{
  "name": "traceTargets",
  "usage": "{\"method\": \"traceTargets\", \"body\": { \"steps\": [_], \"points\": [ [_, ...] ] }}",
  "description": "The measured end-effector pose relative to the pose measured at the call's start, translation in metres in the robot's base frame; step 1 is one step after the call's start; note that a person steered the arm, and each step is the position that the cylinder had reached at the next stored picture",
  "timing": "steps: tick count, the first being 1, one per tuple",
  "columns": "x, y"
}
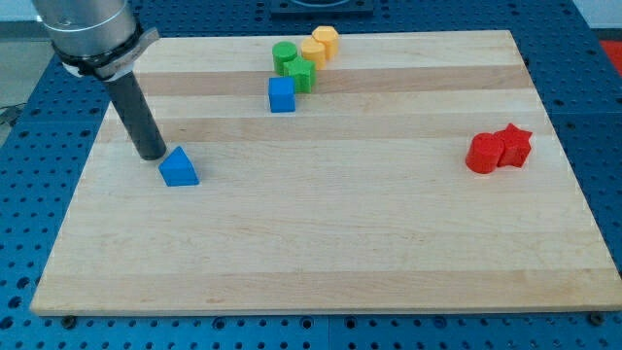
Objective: Move the blue triangle to the left side of the blue cube
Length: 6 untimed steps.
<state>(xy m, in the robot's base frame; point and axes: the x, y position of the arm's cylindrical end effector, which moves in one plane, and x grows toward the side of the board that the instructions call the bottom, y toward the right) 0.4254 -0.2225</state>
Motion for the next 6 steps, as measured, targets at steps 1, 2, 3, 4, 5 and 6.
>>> {"method": "traceTargets", "body": {
  "steps": [1, 2, 3, 4, 5, 6],
  "points": [
    [0.031, 0.014],
    [0.046, 0.057],
    [0.029, 0.072],
    [0.010, 0.085],
    [0.047, 0.078],
    [0.092, 0.062]
  ]
}}
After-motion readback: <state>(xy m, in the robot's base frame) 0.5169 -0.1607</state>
